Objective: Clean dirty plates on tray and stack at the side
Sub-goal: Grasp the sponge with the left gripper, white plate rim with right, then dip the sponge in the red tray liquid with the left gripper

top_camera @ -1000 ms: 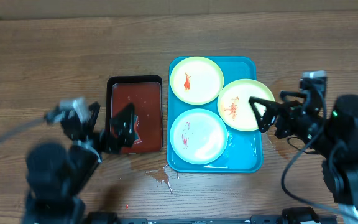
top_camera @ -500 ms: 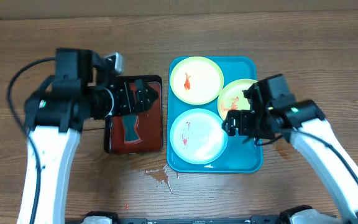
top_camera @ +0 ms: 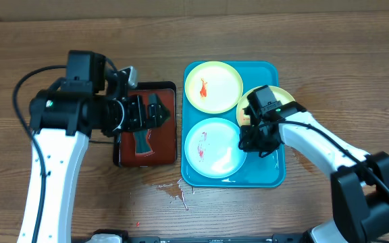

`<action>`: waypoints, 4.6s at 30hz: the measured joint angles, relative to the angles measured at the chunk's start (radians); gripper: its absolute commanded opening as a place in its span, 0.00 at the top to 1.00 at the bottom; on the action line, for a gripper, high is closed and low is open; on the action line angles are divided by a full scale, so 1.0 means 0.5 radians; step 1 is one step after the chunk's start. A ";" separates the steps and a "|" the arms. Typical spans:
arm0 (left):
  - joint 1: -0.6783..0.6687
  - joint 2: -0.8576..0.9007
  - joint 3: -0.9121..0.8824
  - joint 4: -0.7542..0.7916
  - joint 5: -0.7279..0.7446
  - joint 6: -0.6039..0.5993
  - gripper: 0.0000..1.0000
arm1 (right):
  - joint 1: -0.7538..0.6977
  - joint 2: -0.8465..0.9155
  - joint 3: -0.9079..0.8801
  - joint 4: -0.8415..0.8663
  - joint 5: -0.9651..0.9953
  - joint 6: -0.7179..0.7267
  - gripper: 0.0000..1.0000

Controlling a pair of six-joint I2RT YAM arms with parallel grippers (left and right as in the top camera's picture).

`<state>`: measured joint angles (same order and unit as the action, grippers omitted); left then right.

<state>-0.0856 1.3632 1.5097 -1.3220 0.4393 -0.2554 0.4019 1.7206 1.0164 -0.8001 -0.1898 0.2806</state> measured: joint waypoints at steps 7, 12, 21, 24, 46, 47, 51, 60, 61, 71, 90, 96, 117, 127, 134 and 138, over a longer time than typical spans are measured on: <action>0.000 -0.111 0.020 0.042 -0.300 -0.062 0.00 | 0.013 0.043 -0.086 0.150 0.014 0.037 0.96; -0.026 -0.023 0.015 0.042 -0.372 -0.092 0.00 | 0.020 0.043 -0.086 0.197 0.073 0.141 0.96; -0.039 0.349 -0.166 0.145 -0.571 -0.286 0.17 | 0.027 0.042 -0.085 0.200 0.132 0.227 0.96; -0.039 0.510 -0.252 0.240 -0.620 -0.328 0.27 | 0.027 0.038 -0.085 0.202 0.169 0.265 0.94; -0.039 1.276 -0.318 0.353 -0.687 -0.381 0.96 | 0.024 0.038 -0.085 0.185 0.286 0.319 0.77; -0.039 1.275 -0.313 0.346 -0.687 -0.380 0.96 | 0.024 0.038 -0.085 0.182 0.291 0.320 0.77; -0.039 1.241 -0.263 0.320 -0.687 -0.349 0.86 | 0.024 0.038 -0.085 0.172 0.298 0.325 0.65; -0.054 1.051 -0.210 0.385 -0.695 -0.268 0.69 | 0.024 0.035 -0.081 0.149 0.355 0.321 0.53; -0.063 1.051 -0.227 0.421 -0.697 -0.265 0.67 | 0.024 0.035 -0.081 0.150 0.359 0.321 0.52; -0.183 1.053 -0.581 0.844 -0.751 -0.258 0.96 | 0.024 0.035 -0.081 0.130 0.382 0.320 0.51; -0.183 1.053 -0.498 0.720 -0.835 -0.205 0.67 | 0.024 0.035 -0.081 0.113 0.391 0.320 0.52; -0.183 1.053 -0.610 0.922 -0.843 -0.216 0.89 | 0.024 0.035 -0.081 0.113 0.391 0.320 0.52; -0.183 1.074 -0.298 0.414 -0.755 -0.156 0.96 | 0.024 0.035 -0.081 0.111 0.369 0.327 0.61; -0.188 1.074 0.061 0.281 -0.971 -0.222 0.96 | 0.024 0.035 -0.081 0.109 0.362 0.328 0.61; -0.267 1.074 -0.027 0.319 -0.952 -0.223 0.96 | 0.024 0.035 -0.081 0.104 0.362 0.374 0.61; -0.294 1.074 0.021 0.217 -0.784 -0.224 0.96 | 0.024 0.035 -0.081 0.103 0.363 0.383 0.62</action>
<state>-0.2329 1.9003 1.5204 -1.2133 0.0471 -0.3672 0.4141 1.7382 0.9760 -0.7486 -0.0082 0.4721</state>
